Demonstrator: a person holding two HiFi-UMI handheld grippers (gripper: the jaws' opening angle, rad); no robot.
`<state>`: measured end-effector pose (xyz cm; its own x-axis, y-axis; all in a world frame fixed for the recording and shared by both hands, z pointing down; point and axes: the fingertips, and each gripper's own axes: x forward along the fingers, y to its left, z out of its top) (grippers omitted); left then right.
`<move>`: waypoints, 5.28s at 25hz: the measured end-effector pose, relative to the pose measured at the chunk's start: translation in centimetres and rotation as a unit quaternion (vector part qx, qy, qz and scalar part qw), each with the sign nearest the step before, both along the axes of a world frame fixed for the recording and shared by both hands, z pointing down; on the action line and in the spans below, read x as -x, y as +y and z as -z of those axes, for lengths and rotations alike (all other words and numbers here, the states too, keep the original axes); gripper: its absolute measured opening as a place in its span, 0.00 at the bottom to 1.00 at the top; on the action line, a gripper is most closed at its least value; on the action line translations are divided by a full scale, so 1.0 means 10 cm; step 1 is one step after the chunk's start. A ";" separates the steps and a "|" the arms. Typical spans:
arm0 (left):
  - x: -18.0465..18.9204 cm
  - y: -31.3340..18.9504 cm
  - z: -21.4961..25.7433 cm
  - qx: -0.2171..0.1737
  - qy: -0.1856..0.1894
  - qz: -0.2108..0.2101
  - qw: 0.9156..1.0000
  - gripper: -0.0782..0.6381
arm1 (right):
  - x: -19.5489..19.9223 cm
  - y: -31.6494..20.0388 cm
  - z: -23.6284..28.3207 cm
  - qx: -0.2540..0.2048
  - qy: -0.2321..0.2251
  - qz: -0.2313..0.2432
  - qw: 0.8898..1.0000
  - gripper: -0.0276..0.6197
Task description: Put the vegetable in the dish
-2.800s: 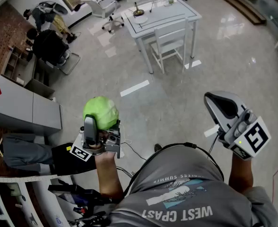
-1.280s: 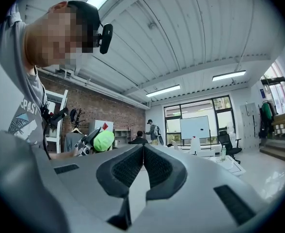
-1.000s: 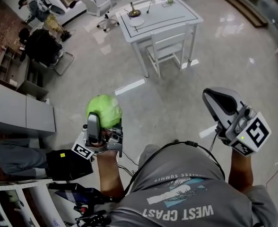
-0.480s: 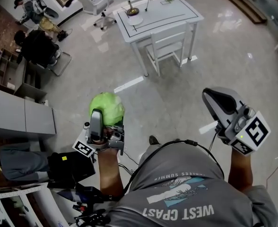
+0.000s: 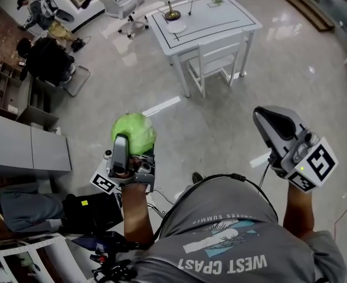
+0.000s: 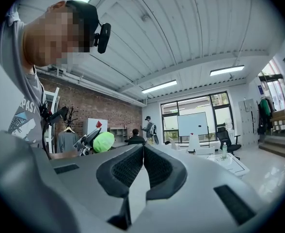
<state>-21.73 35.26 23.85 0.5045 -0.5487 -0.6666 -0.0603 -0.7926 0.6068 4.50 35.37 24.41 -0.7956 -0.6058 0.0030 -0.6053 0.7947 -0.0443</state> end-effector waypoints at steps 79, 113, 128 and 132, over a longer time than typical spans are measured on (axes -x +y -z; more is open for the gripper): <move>-0.33 -3.35 -0.22 0.042 0.001 -0.003 0.999 0.53 | 0.02 -3.37 -0.22 0.038 0.021 0.037 0.998 0.05; 0.22 -4.65 -0.23 0.054 -0.032 -0.043 0.997 0.53 | 0.59 -4.50 -0.38 0.056 -0.005 -0.010 0.998 0.05; -0.17 -5.52 -0.37 0.065 -0.006 -0.015 0.998 0.53 | 0.26 -5.54 -0.43 0.068 0.021 0.020 0.997 0.05; -0.25 -5.62 -0.37 0.070 -0.010 -0.011 0.997 0.53 | 0.17 -5.68 -0.40 0.074 0.024 0.025 0.997 0.05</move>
